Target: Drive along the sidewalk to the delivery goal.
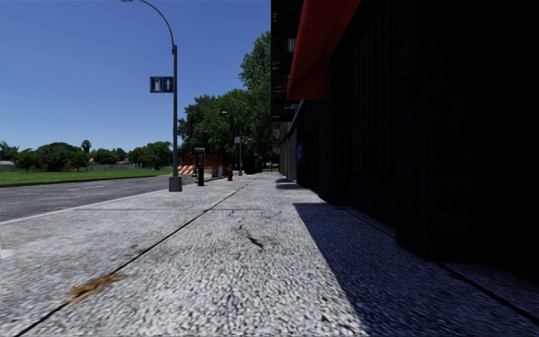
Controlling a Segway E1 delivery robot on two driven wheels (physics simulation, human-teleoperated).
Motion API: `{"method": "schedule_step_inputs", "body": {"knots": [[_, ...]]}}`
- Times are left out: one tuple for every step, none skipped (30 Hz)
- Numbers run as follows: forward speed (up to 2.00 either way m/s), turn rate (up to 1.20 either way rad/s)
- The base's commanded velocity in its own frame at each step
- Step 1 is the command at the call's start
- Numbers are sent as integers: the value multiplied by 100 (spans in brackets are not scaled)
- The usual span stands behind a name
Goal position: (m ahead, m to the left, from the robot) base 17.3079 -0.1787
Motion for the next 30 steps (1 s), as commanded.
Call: {"method": "schedule_step_inputs", "body": {"knots": [[200,0],[200,0],[200,0],[200,0],[200,0],[200,0],[200,0],[200,0],[200,0],[200,0],[200,0],[200,0],[200,0],[200,0],[200,0],[200,0],[200,0],[200,0],[200,0],[200,0],[200,0],[200,0],[200,0],[200,0],[200,0],[200,0],[200,0],[200,0],[200,0],[200,0]]}}
